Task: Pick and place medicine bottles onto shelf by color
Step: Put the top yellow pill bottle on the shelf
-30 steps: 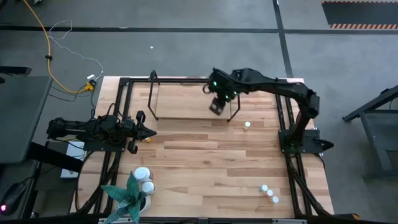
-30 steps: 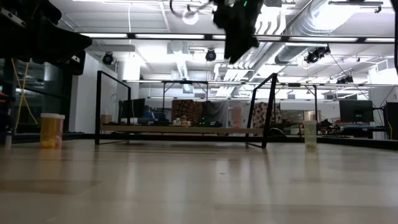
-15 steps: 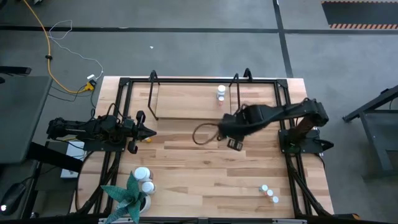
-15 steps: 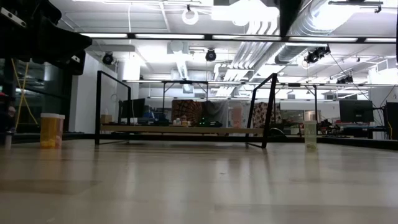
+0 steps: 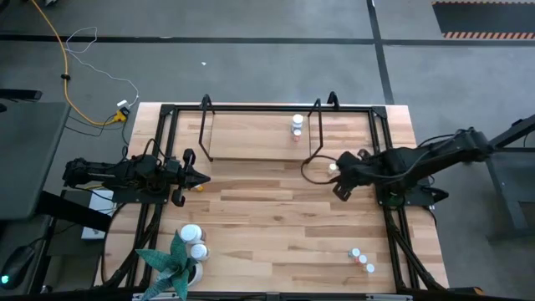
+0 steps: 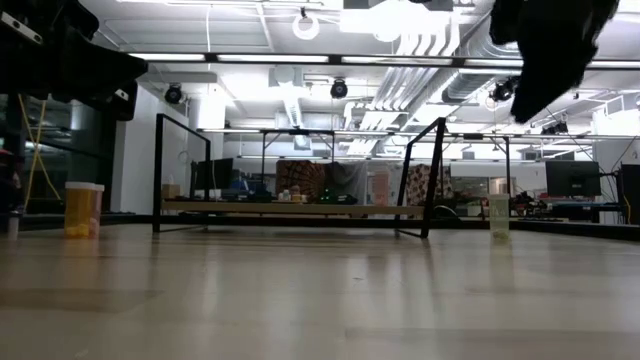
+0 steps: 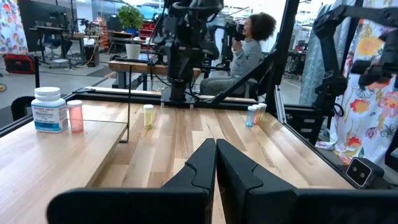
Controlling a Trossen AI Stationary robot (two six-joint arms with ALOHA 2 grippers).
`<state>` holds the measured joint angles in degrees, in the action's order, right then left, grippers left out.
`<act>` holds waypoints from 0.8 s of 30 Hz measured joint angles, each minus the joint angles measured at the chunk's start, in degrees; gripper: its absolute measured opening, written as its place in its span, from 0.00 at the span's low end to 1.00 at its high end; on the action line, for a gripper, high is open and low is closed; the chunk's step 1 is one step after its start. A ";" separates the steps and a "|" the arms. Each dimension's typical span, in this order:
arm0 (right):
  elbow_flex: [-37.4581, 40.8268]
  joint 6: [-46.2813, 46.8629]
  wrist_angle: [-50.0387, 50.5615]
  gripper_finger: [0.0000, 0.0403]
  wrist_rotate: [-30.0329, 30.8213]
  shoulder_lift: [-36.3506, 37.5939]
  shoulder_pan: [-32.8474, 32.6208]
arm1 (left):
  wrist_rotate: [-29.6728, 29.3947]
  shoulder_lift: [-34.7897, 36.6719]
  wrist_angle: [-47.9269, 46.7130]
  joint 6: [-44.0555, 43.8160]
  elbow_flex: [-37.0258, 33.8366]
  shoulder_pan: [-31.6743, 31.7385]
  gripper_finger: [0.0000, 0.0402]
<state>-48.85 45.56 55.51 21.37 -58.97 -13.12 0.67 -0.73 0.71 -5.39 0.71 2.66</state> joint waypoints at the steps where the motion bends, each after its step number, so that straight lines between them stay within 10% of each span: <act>1: 2.20 -1.31 -2.65 0.41 0.07 1.38 0.73 | 0.00 -0.01 0.00 0.00 0.00 -0.02 0.01; 24: 8.86 -15.88 -9.88 0.62 -2.27 -5.73 14.88 | 0.00 -0.01 0.00 0.00 0.00 -0.02 0.01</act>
<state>-39.99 29.68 45.62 19.10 -64.70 1.76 0.67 -0.73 0.71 -5.39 0.71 2.64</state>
